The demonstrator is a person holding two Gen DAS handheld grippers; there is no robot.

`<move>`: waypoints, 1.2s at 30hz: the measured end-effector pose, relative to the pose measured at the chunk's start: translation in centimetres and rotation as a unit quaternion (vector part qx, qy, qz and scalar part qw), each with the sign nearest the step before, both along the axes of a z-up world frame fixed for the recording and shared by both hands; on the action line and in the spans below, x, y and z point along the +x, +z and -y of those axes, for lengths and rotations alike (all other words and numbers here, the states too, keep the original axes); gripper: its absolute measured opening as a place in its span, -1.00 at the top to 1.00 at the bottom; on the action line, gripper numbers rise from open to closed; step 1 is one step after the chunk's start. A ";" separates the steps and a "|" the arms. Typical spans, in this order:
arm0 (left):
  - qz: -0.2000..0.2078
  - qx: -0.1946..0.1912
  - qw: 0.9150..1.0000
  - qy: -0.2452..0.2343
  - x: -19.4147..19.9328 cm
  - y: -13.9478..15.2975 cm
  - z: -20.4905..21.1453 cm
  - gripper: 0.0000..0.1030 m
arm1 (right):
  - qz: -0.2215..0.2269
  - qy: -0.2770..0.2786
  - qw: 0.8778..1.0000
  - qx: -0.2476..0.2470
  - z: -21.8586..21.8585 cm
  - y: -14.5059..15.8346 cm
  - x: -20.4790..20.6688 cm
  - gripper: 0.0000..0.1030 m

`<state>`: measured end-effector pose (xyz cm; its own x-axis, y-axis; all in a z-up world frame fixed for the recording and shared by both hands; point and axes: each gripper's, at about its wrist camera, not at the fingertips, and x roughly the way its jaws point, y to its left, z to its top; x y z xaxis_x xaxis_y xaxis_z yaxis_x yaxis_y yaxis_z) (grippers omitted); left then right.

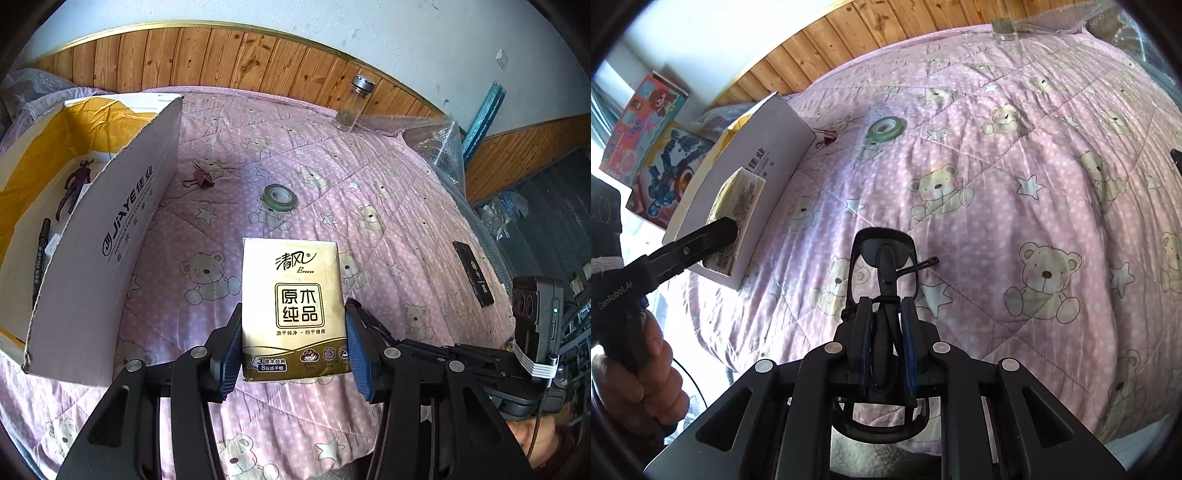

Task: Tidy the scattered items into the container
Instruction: 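Carry the tissue pack and black glasses over the white box with both tools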

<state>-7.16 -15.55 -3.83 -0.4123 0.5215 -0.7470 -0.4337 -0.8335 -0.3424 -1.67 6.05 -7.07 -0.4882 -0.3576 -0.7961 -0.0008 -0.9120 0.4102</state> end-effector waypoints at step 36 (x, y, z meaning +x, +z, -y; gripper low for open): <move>0.020 0.042 0.999 0.003 2.2 -1.2 3.4 0.01 | 0.008 0.020 0.985 0.171 3.8 -4.4 1.6 0.30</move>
<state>-4.98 -18.97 -5.06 -0.3863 0.5810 -0.7164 -0.4130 -0.8034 -0.4290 -0.11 2.22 -11.46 -0.4650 -0.0853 -0.8812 0.0340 -0.9963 0.0785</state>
